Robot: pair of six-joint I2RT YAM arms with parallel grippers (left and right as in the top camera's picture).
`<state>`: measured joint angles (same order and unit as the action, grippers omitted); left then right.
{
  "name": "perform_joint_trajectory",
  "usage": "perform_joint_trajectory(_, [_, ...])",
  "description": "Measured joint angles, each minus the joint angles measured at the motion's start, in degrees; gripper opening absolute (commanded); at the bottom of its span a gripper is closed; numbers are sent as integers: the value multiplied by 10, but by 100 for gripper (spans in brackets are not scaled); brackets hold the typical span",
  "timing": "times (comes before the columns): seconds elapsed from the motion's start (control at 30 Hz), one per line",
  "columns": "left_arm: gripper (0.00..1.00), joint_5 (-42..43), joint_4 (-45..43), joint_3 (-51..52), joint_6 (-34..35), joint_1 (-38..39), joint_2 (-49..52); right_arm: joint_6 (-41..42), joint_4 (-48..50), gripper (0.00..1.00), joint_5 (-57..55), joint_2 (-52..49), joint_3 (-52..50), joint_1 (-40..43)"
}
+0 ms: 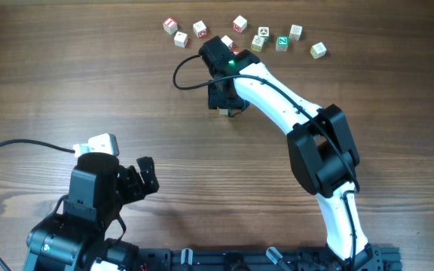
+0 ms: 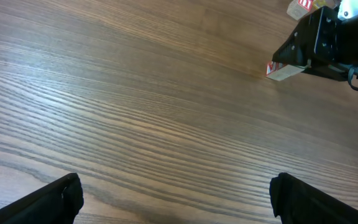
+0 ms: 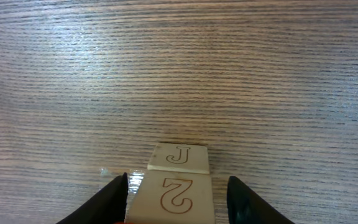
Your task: Form a tower
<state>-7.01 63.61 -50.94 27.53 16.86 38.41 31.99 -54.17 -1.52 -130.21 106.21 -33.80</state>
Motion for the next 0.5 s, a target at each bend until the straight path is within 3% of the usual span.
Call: perform_joint_trajectory(0.5, [100, 0, 0, 0, 0, 0, 0, -2, 0, 41, 7, 0, 0, 2])
